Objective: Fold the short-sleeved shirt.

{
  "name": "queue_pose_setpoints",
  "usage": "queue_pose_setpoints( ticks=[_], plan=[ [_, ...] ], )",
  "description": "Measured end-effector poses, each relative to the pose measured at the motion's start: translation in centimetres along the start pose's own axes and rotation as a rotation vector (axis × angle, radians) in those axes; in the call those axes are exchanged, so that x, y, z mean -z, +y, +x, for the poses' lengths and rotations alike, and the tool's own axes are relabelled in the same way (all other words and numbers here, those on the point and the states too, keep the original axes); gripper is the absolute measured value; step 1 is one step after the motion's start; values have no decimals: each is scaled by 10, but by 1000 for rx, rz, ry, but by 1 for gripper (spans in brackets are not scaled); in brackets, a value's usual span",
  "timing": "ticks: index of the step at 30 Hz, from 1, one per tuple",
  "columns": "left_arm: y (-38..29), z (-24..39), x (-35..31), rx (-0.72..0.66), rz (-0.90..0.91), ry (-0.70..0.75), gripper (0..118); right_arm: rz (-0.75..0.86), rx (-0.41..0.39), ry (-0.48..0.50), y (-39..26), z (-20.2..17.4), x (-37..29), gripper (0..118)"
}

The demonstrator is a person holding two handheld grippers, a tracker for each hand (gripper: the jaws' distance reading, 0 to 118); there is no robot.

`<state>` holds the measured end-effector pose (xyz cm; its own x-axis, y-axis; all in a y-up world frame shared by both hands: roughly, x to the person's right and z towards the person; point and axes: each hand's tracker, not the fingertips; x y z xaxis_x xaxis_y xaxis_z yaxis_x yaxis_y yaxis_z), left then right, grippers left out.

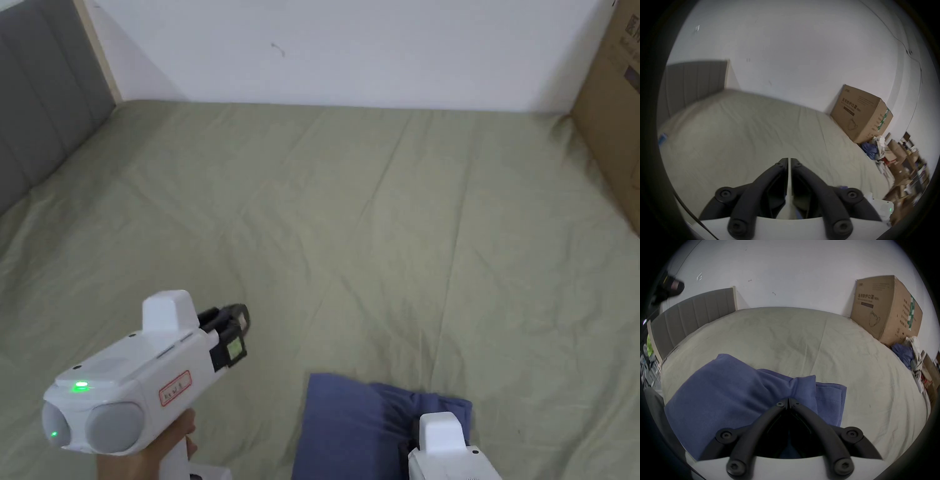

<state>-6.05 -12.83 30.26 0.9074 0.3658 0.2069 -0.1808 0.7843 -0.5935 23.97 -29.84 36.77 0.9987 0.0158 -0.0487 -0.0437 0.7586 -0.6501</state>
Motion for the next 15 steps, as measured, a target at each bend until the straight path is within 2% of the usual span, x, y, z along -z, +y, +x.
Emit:
queue_pose_setpoints(
  ticks=[4,5,6,9,15],
  plan=[
    [-26,-4,37,-57,-215,-18,84,6,3,-3,-1,-1,-3,0],
    [-34,-4,47,-55,-268,-17,93,7,2,-3,-2,0,-4,0],
    [-42,-3,57,-44,-328,-17,97,6,2,-3,-2,0,-4,0],
    [-63,-7,84,-55,-443,-40,97,4,8,2,-1,1,-5,0],
    [-82,-26,118,-184,-575,-124,97,3,12,13,-1,3,-6,0]
  ],
)
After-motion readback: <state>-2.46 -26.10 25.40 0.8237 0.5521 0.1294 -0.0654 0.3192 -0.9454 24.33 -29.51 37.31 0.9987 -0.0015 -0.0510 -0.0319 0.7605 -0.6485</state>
